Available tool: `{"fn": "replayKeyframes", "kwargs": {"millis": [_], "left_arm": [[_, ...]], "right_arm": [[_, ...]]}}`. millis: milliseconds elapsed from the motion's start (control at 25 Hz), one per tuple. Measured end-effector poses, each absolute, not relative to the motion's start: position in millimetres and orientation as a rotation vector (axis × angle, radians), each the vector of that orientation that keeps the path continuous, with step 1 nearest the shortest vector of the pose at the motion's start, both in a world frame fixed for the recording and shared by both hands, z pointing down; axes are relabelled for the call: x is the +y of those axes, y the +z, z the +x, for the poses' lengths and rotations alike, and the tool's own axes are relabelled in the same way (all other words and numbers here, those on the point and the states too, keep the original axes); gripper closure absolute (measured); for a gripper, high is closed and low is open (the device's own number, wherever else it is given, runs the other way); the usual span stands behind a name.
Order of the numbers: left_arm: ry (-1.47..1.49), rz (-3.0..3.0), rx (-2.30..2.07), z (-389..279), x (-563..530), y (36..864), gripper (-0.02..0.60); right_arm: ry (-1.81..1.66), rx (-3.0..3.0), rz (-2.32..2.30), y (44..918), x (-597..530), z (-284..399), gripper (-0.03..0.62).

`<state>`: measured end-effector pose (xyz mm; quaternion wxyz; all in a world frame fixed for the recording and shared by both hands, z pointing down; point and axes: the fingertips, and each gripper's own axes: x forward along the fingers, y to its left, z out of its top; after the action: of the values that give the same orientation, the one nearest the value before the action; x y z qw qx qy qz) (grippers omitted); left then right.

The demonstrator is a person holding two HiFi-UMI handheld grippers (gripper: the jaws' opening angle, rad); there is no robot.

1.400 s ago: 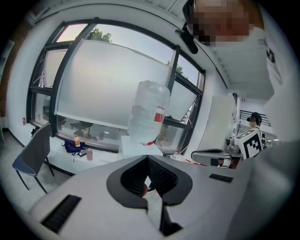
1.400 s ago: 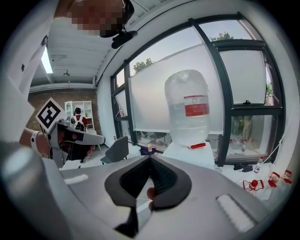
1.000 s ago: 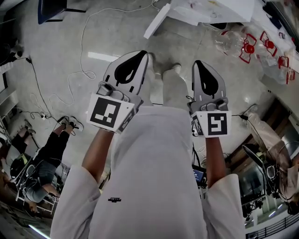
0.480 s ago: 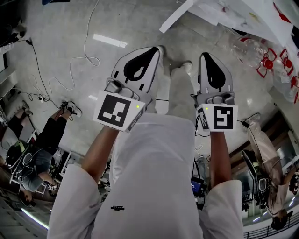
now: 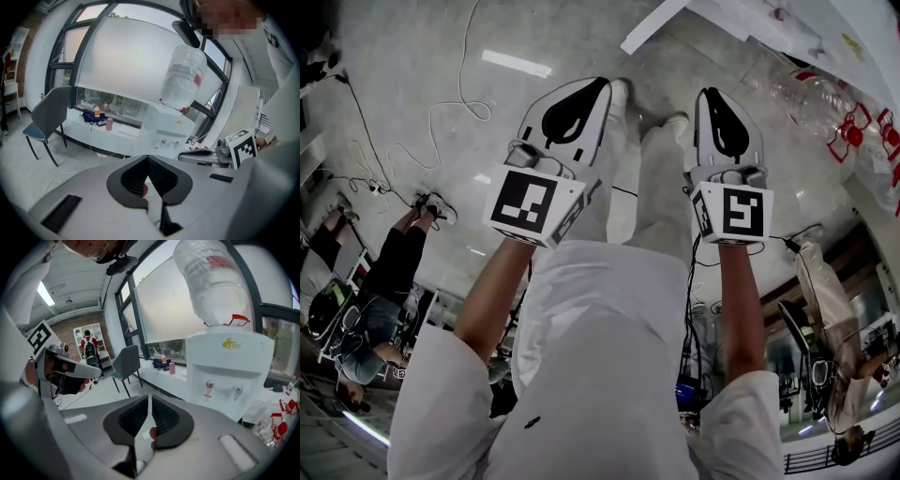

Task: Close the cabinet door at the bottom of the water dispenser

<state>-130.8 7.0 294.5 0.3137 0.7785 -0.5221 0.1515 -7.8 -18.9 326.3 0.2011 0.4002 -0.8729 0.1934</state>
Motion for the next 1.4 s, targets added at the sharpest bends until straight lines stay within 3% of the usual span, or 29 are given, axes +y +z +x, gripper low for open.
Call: {"fn": "replayKeyframes", "kwargs": {"millis": [720,1400], "left_arm": [[0.395,1.938,-1.384,-151,-5,386,0.580],[0.457,1.888,-1.348,-163,8,470,0.579]], "right_arm": [[0.612,-2.361,1.011,437,-33,-49,0.543],[0.602,-2.261,0.819,559,-17,-83,0.480]]}}
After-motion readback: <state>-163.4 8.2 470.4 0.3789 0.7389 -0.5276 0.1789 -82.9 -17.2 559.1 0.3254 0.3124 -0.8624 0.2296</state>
